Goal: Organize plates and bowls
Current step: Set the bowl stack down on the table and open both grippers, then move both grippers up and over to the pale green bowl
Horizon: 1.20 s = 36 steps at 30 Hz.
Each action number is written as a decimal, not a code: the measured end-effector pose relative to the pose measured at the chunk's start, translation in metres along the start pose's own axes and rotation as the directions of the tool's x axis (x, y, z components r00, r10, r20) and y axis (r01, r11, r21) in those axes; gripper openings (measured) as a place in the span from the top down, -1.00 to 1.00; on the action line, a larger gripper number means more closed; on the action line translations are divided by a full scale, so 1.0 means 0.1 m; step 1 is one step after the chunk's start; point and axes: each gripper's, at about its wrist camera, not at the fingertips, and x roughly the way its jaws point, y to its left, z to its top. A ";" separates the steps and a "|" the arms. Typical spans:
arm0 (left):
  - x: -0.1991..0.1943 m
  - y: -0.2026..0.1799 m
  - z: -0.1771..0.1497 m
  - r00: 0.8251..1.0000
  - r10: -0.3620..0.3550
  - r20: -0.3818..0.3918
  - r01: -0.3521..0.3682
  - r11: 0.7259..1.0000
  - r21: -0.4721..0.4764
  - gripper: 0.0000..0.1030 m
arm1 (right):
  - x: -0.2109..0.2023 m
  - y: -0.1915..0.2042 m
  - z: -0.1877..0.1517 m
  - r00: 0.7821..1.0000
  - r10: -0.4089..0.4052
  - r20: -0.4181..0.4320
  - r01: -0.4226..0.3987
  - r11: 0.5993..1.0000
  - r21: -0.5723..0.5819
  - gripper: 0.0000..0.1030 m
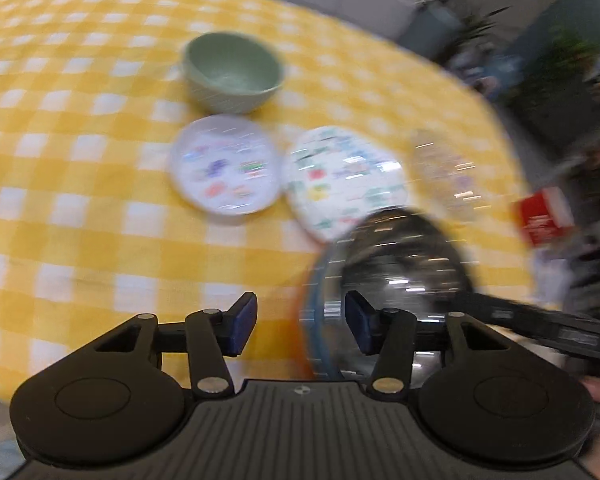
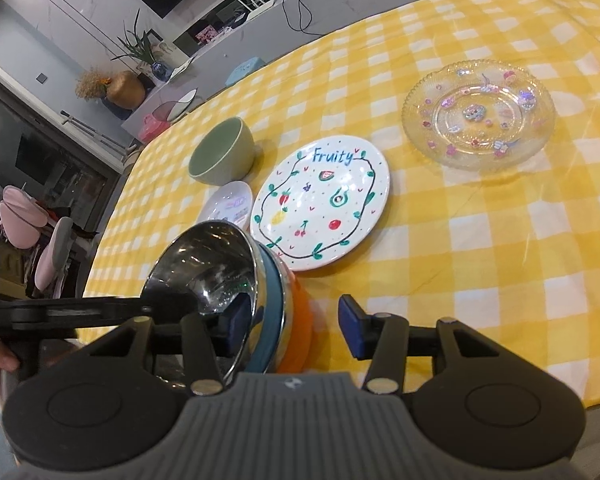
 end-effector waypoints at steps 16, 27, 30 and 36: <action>-0.10 0.20 0.02 0.999 -0.007 0.048 0.009 0.999 -0.036 -0.20 | -0.05 -0.04 0.01 1.000 0.021 0.010 -0.021 0.999 0.026 0.00; -0.42 0.05 0.07 0.985 0.017 0.170 -0.008 0.999 -0.053 -0.20 | -0.28 0.00 0.10 0.995 0.059 0.075 -0.061 0.998 0.021 0.00; -0.51 0.00 0.15 0.972 0.080 0.220 -0.058 0.993 -0.104 -0.21 | -0.34 0.03 0.13 0.994 0.043 0.097 -0.044 0.999 0.012 0.00; -0.61 -0.15 0.36 0.941 0.209 0.268 -0.173 0.973 -0.150 -0.22 | -0.49 0.24 0.26 0.990 0.022 0.140 -0.015 0.999 -0.048 -0.08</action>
